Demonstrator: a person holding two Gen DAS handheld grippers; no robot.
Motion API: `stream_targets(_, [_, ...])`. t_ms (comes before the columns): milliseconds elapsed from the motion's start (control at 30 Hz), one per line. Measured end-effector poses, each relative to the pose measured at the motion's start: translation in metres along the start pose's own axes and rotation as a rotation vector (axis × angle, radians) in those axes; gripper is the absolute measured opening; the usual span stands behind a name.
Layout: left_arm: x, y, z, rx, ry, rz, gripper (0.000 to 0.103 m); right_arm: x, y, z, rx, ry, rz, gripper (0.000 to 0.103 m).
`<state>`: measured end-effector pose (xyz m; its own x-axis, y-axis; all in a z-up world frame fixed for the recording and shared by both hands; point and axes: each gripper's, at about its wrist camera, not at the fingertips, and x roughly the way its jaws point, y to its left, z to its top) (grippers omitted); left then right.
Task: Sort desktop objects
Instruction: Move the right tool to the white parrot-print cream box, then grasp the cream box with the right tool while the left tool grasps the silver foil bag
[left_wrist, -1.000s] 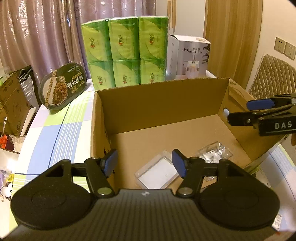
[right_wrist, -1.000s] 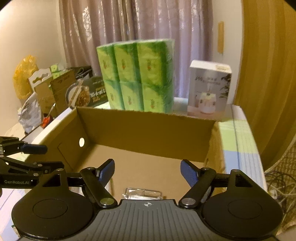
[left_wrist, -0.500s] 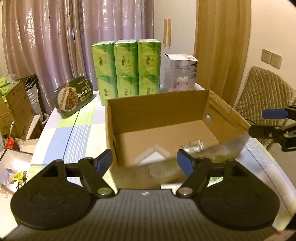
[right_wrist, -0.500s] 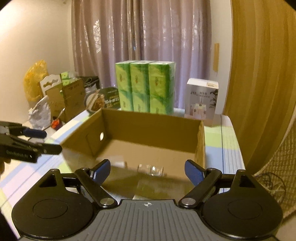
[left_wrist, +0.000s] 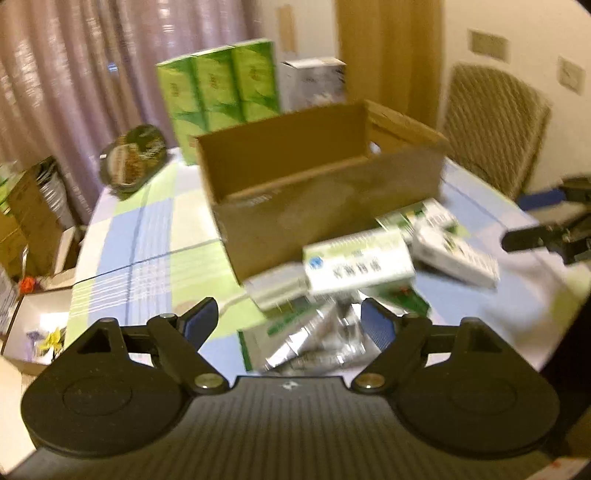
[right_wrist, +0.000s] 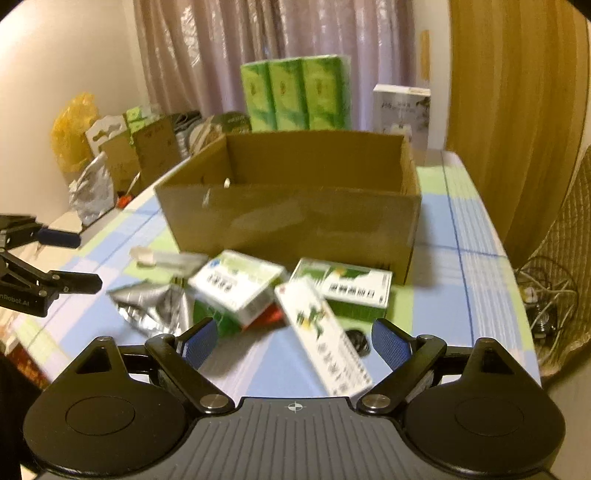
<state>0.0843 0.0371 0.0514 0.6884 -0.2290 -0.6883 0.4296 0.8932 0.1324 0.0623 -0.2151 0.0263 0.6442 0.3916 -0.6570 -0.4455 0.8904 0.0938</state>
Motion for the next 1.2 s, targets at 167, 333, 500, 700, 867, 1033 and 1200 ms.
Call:
stream_targets(167, [0.003,-0.014,-0.011,0.135,0.017,-0.061,0.083,0.004,0.003,-0.006,-0.067,0.056,0.008,0.088])
stream_targets(333, [0.012,-0.022,-0.016,0.274,0.016,-0.107,0.088,0.017,0.002,-0.009,-0.175,0.129,0.012,0.088])
stream_targets(500, [0.029,-0.031,-0.016,0.471,0.031,-0.140,0.088,0.032,-0.003,-0.007,-0.257,0.177,0.029,0.088])
stream_targets(700, [0.057,-0.040,-0.021,0.723,0.081,-0.185,0.088,0.051,-0.011,0.000,-0.314,0.221,0.045,0.088])
stream_targets(867, [0.078,-0.048,-0.028,0.896,0.108,-0.223,0.088,0.065,-0.013,0.003,-0.378,0.252,0.057,0.088])
stream_targets(1033, [0.096,-0.053,-0.029,1.018,0.115,-0.234,0.087,0.077,-0.014,0.004,-0.434,0.284,0.078,0.088])
stream_targets(1200, [0.110,-0.049,-0.021,1.035,0.131,-0.287,0.087,0.087,-0.018,0.004,-0.470,0.316,0.097,0.088])
